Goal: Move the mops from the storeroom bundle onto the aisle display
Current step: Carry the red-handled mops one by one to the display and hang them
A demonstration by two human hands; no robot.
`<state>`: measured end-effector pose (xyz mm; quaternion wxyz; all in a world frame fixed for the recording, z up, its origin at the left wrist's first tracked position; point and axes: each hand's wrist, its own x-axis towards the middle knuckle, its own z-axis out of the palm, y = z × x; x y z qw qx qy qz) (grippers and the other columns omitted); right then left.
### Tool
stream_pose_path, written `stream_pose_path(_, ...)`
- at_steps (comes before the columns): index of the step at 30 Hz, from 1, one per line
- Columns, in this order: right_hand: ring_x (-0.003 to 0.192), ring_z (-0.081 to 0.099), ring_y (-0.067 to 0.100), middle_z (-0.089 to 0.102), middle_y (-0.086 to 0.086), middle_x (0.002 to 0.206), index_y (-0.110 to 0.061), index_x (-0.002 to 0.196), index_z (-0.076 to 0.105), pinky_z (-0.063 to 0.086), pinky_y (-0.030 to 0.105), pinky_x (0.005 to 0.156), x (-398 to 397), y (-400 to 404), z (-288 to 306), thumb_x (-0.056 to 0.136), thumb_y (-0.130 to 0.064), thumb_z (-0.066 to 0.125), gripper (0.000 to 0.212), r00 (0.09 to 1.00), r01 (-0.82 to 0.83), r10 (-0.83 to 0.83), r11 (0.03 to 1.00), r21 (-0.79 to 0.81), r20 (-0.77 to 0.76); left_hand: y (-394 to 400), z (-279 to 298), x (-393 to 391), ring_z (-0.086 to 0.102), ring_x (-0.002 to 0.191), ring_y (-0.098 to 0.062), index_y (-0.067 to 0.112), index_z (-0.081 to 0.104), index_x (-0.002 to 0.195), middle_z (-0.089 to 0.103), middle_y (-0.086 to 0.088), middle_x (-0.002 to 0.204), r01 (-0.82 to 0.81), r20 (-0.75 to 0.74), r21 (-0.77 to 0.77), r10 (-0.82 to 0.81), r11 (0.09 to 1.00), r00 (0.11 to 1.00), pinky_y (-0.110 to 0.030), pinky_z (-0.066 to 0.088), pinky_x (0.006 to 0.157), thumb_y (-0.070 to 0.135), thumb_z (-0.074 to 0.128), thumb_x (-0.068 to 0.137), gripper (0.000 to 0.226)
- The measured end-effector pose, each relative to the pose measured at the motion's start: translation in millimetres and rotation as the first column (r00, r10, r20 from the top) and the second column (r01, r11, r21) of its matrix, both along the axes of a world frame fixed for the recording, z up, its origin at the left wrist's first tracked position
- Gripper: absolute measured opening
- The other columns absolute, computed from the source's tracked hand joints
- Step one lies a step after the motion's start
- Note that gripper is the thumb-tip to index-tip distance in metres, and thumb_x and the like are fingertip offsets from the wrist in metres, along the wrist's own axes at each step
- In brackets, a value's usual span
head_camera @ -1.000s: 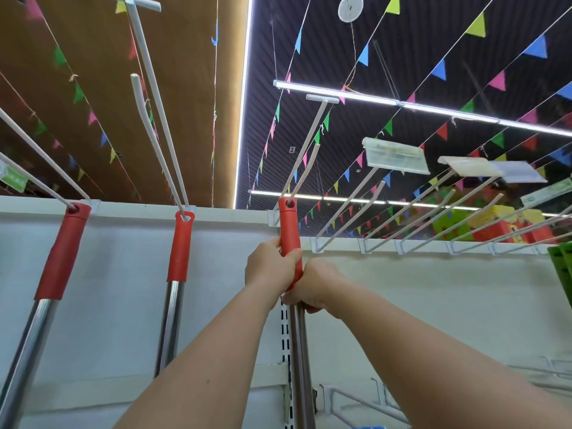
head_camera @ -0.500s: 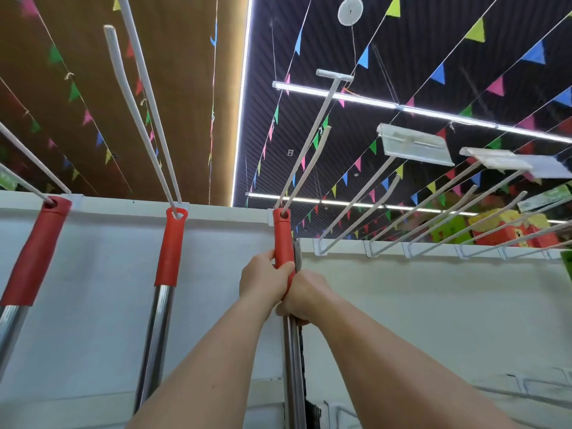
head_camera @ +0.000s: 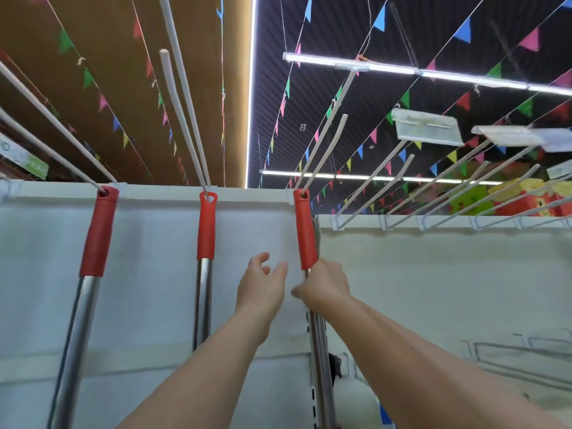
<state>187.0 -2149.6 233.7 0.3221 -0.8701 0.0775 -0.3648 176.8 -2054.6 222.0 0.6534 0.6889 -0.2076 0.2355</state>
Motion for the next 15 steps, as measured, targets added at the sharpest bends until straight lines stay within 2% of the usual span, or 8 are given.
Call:
stream_pose_path(3,0.121,0.043,0.029,0.042,0.011,0.132,-0.010,0.132,0.039,0.041,0.039,0.101,-29,18,-15,0.084,-0.018,0.061,0.054,0.992,-0.022,0.023,1.000,-0.008,0.124,19,-14,-22,0.044,0.124,-0.023,0.022,0.035,0.139,0.041,-0.006,0.143,-0.034,-0.013,-0.040,0.034,0.999,0.999,-0.027,0.032,0.089,0.028,0.047,0.094,0.047)
stream_pose_path(7,0.124,0.044,0.028,0.041,0.010,0.139,-0.013,0.139,0.034,0.040,0.038,0.102,-71,35,-31,0.085,-0.018,0.057,0.060,0.979,-0.138,0.125,0.988,0.068,0.163,43,-30,-54,0.048,0.121,-0.026,0.021,0.037,0.139,0.044,-0.006,0.139,-0.062,-0.035,-0.079,0.060,0.995,0.998,-0.034,0.039,0.096,0.026,0.050,0.093,0.049)
stream_pose_path(10,0.122,0.046,0.022,0.040,0.006,0.142,-0.017,0.141,0.033,0.039,0.027,0.086,-96,45,-48,0.088,-0.019,0.053,0.056,0.962,-0.242,0.225,0.965,0.104,0.157,60,-39,-73,0.048,0.120,-0.024,0.021,0.037,0.139,0.045,-0.005,0.137,-0.068,-0.028,-0.086,0.066,0.994,0.997,-0.038,0.040,0.100,0.025,0.051,0.092,0.049)
stream_pose_path(13,0.092,0.048,0.013,0.042,0.002,0.139,-0.019,0.140,0.035,0.034,0.014,0.057,-116,57,-63,0.090,-0.019,0.049,0.052,0.950,-0.301,0.278,0.938,0.173,0.143,79,-45,-87,0.047,0.121,-0.023,0.020,0.038,0.139,0.045,-0.006,0.139,-0.071,-0.006,-0.071,0.071,0.995,0.997,-0.038,0.039,0.103,0.025,0.052,0.092,0.049)
stream_pose_path(15,0.079,0.043,0.008,0.045,0.000,0.137,-0.020,0.139,0.037,0.031,0.013,0.052,-126,66,-74,0.090,-0.019,0.049,0.050,0.948,-0.311,0.286,0.924,0.222,0.136,90,-52,-94,0.047,0.122,-0.022,0.022,0.037,0.139,0.045,-0.004,0.139,-0.064,-0.011,-0.048,0.064,0.997,0.998,-0.037,0.038,0.105,0.026,0.052,0.092,0.049)
